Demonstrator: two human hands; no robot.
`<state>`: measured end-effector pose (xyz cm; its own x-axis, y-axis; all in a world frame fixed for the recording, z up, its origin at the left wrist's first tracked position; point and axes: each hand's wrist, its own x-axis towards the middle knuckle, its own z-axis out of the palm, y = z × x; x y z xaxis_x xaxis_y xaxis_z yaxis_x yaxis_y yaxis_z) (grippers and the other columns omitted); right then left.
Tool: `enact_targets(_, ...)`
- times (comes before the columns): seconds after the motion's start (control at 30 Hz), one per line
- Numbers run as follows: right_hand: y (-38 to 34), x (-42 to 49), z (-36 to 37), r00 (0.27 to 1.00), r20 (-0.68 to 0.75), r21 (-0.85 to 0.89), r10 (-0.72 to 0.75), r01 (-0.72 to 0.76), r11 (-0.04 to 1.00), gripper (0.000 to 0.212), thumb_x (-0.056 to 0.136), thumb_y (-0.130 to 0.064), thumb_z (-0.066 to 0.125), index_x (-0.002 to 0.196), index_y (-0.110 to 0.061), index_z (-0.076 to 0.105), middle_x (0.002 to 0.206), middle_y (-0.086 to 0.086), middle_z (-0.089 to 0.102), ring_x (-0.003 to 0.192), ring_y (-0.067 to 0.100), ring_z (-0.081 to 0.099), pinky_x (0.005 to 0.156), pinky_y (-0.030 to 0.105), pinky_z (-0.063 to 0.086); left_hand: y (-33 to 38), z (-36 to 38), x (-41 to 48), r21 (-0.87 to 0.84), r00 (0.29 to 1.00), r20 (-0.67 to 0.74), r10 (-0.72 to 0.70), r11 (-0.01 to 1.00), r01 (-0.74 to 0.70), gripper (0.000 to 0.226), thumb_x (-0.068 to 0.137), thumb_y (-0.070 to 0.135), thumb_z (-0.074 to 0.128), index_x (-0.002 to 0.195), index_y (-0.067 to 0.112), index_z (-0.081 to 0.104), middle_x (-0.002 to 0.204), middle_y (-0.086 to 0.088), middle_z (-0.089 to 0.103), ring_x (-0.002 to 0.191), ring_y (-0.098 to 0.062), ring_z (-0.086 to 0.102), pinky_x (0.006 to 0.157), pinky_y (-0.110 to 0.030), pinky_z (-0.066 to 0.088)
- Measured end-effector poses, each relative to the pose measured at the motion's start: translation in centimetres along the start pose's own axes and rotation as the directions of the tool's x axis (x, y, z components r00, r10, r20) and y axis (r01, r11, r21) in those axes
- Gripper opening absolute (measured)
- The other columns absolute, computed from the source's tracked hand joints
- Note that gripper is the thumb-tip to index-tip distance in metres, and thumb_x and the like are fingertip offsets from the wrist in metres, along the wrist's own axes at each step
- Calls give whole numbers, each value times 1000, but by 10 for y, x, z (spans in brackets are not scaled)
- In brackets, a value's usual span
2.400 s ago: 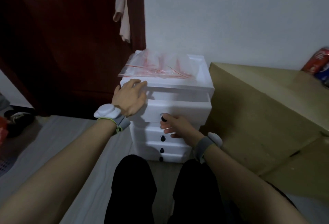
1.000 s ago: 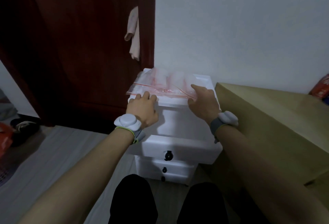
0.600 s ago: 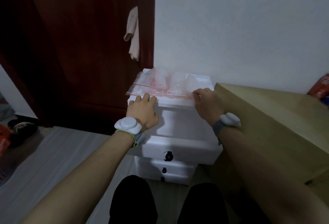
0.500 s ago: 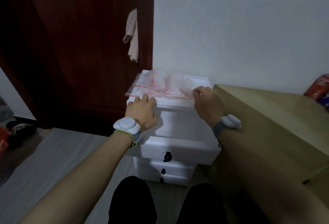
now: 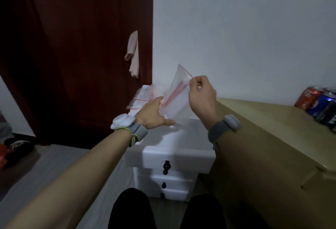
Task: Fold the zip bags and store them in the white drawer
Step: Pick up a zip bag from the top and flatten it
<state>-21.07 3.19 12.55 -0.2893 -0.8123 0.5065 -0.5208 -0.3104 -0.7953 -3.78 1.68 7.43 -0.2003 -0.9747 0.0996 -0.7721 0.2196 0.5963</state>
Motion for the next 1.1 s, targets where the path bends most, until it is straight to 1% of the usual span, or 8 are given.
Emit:
enact_targets(0.07, 0, -2, 3, 991, 68, 95, 118, -124, 988, 18, 100, -33, 46, 96, -21, 59, 81, -14, 57, 80, 15, 56, 78, 33, 47, 4, 1, -4, -8, 997, -56, 57, 998, -57, 112, 52, 70, 81, 142, 22, 36, 133, -1, 53, 120, -23, 52, 100, -41, 45)
enact_targets(0.2, 23, -16, 9, 951, 217, 150, 222, -257, 955, 19, 93, -39, 50, 86, -24, 60, 84, -5, 63, 87, 25, 64, 79, 52, 58, -4, 4, -12, 145, 997, -66, 44, 989, -34, 64, 67, 48, 77, 112, 17, 45, 111, -3, 58, 99, -26, 57, 85, -41, 49)
enact_targets(0.33, 53, -41, 9, 881, 342, 135, 327, -391, 910, 24, 90, -43, 56, 101, -22, 61, 93, -1, 65, 87, 22, 65, 69, 40, 62, -18, 11, -24, 350, 998, 64, 21, 936, -42, 56, 70, 43, 72, 111, 19, 43, 110, -3, 56, 102, -30, 55, 86, -45, 48)
enact_targets(0.43, 76, -51, 5, 854, 417, 115, 311, -389, 914, 16, 92, -30, 61, 98, -15, 62, 83, 5, 68, 74, 24, 63, 57, 29, 54, -25, 15, -26, 504, 995, 97, 35, 860, -79, 56, 73, 43, 71, 114, 18, 43, 112, -5, 56, 104, -30, 55, 88, -43, 46)
enact_targets(0.57, 92, -53, -3, 847, 428, 36, 316, -366, 930, 8, 94, -20, 62, 91, -15, 66, 87, 9, 70, 77, 24, 67, 64, 32, 59, -34, 18, -24, 546, 992, 116, 40, 832, -97, 57, 74, 33, 70, 122, 17, 44, 116, -7, 57, 105, -30, 56, 85, -38, 44)
enact_targets(0.9, 92, -41, -4, 785, 512, 246, 349, -524, 816, 16, 85, -13, 75, 94, 1, 72, 78, 10, 67, 67, 18, 61, 64, 29, 53, -35, 30, -10, 231, 978, 194, -76, 973, 30, 81, 70, 30, 81, 140, 22, 42, 131, -3, 50, 119, -24, 51, 97, -36, 45)
enact_targets(1.0, 91, -41, 1, 790, 520, 237, 324, -498, 834, 15, 82, -13, 77, 90, -1, 74, 76, 10, 68, 69, 19, 61, 67, 31, 54, -29, 22, -2, -50, 991, 83, -105, 993, 110, 54, 68, 39, 79, 118, 28, 59, 118, 3, 61, 111, -19, 57, 97, -37, 46)
enact_targets(1.1, 87, -42, 7, 791, 527, 276, 310, -505, 818, 9, 80, -10, 78, 86, -3, 73, 74, 9, 68, 68, 20, 62, 66, 31, 53, -15, 13, 2, -277, 989, 78, -128, 950, 144, 28, 78, 47, 72, 89, 22, 64, 96, 3, 69, 89, -17, 65, 75, -31, 50)
